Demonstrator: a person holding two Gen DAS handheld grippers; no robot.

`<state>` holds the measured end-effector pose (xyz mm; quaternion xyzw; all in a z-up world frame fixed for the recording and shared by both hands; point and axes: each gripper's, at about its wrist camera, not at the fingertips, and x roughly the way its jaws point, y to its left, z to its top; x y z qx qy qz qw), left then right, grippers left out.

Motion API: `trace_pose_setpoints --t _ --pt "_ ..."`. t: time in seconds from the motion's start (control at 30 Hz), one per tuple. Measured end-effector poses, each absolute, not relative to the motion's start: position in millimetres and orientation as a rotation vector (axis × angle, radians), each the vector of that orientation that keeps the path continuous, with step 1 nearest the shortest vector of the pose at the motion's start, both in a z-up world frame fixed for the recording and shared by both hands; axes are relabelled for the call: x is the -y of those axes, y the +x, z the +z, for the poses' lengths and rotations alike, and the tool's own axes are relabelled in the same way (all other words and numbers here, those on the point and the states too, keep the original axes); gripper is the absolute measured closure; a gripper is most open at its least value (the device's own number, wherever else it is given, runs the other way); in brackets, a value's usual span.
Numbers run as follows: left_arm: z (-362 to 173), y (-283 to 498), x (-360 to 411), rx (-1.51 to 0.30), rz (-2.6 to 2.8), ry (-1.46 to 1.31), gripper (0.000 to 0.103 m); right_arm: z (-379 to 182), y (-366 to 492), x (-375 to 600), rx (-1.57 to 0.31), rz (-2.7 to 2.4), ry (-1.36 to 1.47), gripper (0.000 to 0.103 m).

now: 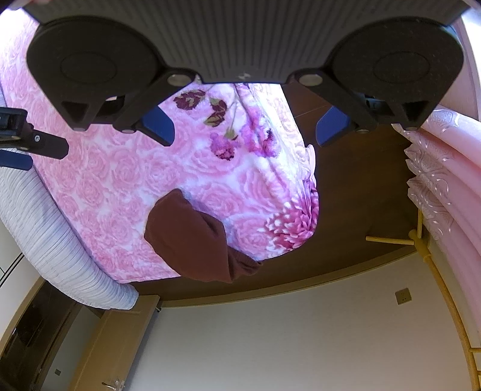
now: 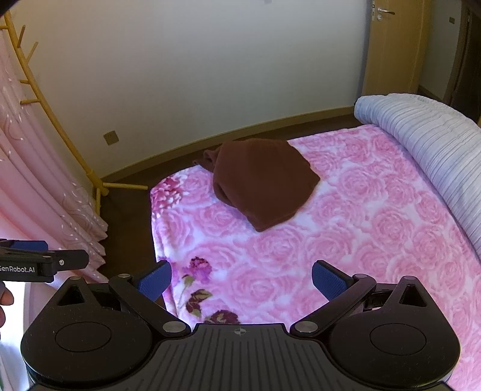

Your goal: Fold clothes

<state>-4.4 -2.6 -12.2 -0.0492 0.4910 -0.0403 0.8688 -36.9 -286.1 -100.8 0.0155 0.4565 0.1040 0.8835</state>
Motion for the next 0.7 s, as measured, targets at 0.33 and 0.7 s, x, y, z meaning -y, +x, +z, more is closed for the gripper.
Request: trace_pose_setpoints --t 0.33,0.7 --pt "-14 -4 5 -1.036 -0.081 -0.104 0.004 -101 -33 285 -0.961 0.216 0.026 0.001" --pt "-11 -6 21 -0.993 -0.077 -0.019 0.004 -97 -37 290 -0.880 0.214 -0.109 0.001"
